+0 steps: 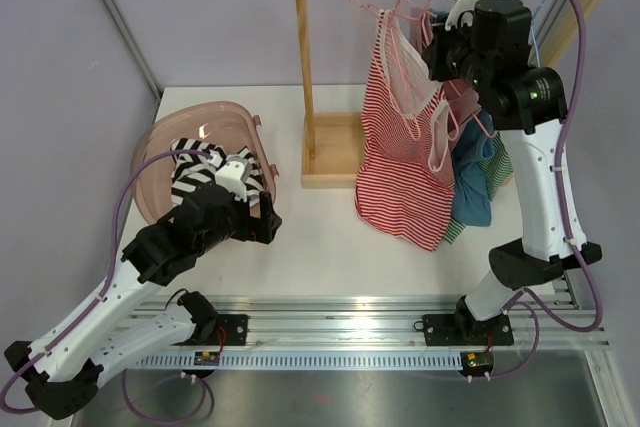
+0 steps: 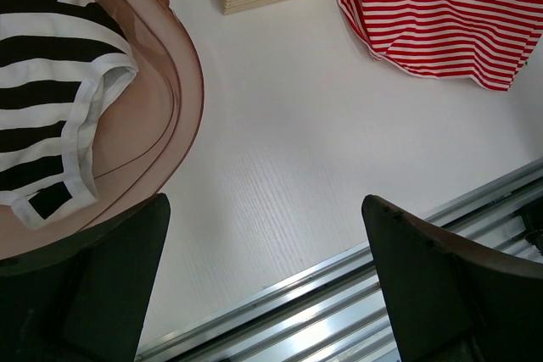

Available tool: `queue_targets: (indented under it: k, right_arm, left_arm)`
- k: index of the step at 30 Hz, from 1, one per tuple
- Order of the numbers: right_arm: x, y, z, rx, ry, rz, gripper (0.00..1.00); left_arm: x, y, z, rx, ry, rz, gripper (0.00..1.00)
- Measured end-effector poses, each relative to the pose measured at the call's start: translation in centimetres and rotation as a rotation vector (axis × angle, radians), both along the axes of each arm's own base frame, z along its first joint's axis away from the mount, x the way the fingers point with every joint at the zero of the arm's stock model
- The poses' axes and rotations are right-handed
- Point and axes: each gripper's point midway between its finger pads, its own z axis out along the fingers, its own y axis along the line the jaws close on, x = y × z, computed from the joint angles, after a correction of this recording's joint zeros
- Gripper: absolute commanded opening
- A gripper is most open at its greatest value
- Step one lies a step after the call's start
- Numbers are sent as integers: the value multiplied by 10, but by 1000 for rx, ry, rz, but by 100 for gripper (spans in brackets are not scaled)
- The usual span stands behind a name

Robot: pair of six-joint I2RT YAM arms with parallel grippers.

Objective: Remove the tank top from the hanger

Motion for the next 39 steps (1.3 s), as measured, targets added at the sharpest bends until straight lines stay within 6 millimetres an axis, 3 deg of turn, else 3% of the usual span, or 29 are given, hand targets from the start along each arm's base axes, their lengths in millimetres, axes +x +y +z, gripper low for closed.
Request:
queue_targets:
  k: [4, 11, 15, 20, 24, 27, 33, 37, 39]
  right_arm:
    - [-14, -10, 14, 12, -51, -23, 0]
    - [-61, -31, 35, 37, -126, -42, 0]
    - [-72, -37, 47, 51, -167, -47, 0]
    - [-84, -41, 40, 58, -133, -54, 0]
    - [-125, -53, 28, 71, -97, -51, 0]
    - [-168, -66, 38, 101, -126, -35, 0]
    - [-266, -90, 65, 180, -250, 34, 0]
    - [-303, -95, 69, 206, -294, 79, 0]
    - [-312, -89, 67, 212, -287, 133, 0]
  left_arm:
    - [0, 0, 1, -3, -3, 0, 99]
    - [-1, 1, 5, -16, -16, 0, 99]
    - [0, -1, 6, -26, -18, 1, 99]
    - [2, -6, 8, -43, -16, -6, 99]
    - [1, -21, 18, -48, -18, -46, 99]
    - [-3, -44, 50, -62, -55, -114, 99]
    - [-16, -101, 169, -176, -254, -265, 99]
    - [-28, -134, 241, -241, -387, -337, 99]
    - [-31, -151, 265, -256, -445, -361, 99]
